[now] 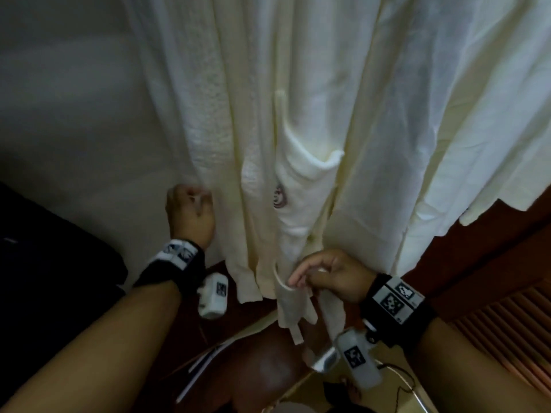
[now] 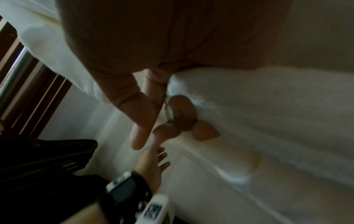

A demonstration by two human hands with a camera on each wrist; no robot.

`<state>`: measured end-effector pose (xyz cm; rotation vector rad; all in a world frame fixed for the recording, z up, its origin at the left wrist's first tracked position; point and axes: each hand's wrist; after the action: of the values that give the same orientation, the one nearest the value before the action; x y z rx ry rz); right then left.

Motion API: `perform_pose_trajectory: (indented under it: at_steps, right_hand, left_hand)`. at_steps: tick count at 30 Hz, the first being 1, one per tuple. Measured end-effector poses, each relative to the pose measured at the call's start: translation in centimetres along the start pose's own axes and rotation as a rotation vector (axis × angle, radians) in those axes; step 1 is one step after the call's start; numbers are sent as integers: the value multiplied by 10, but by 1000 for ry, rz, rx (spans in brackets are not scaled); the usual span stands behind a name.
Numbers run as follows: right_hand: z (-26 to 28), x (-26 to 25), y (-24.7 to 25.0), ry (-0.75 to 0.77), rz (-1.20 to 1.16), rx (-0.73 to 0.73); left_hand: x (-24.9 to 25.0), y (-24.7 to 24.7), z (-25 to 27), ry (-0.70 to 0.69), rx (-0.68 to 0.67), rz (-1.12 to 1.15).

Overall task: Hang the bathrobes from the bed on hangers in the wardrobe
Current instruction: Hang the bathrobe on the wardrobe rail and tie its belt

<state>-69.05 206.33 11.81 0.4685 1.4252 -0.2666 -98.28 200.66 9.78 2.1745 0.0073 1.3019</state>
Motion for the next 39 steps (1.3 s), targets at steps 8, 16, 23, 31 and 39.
perform_pose_trajectory:
  at_steps: [8, 16, 23, 31, 39]
  right_hand:
    - [-24, -1, -11, -14, -74, 198]
    - [-51, 10, -38, 46, 335, 222]
    - [-54, -3, -29, -150, 296, 336]
    - [-37, -1, -6, -225, 198, 241]
    - [-23, 9, 7, -99, 508, 340]
  left_hand:
    - [31, -4, -41, 132, -424, -178]
    - [77, 28, 59, -49, -662, -153]
    - [24, 48, 57, 290, -157, 166]
    - [-1, 24, 65, 366, -672, 56]
    - [13, 23, 82, 268, -1031, -356]
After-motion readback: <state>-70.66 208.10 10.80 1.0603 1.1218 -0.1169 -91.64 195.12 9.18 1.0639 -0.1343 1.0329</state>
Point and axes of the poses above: each hand's wrist, its own z-axis away from the middle knuckle, its own y-axis out of the back of the hand, x = y × z, and after that the axes turned 5 degrees about y, right-handed
